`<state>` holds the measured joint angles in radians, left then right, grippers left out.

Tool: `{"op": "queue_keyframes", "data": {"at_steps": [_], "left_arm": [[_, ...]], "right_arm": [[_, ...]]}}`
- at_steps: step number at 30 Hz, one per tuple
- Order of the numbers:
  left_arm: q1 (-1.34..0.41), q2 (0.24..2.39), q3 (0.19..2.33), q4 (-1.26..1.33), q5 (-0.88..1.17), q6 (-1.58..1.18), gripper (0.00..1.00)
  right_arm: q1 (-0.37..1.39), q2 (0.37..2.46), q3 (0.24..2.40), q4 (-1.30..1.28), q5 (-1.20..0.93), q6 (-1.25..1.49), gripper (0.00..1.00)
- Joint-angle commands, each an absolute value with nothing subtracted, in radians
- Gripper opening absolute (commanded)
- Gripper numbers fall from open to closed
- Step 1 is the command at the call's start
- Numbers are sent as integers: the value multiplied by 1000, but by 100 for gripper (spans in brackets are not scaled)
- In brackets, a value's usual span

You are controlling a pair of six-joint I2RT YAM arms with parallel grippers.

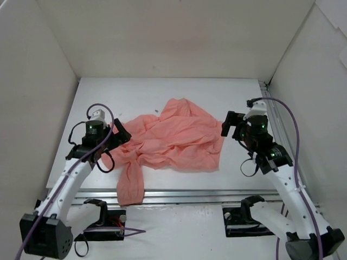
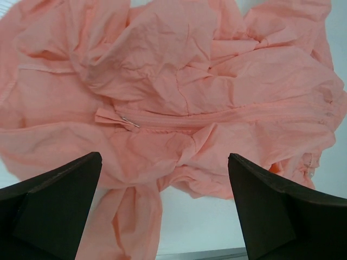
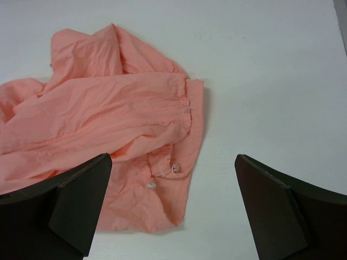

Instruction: Zip up the jacket

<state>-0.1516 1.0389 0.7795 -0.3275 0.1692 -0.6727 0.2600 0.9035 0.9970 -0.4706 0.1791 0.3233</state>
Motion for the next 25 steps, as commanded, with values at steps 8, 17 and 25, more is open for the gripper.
{"op": "queue_keyframes", "data": {"at_steps": [8, 17, 25], "left_arm": [[-156, 605, 897, -661, -185, -520, 100], [-167, 408, 787, -683, -262, -463, 100], [-167, 298, 752, -635, -290, -448, 100]], "right_arm": [[255, 688, 884, -442, 28, 410, 98], [255, 554, 789, -449, 38, 397, 98], [255, 560, 776, -457, 26, 368, 98]]}}
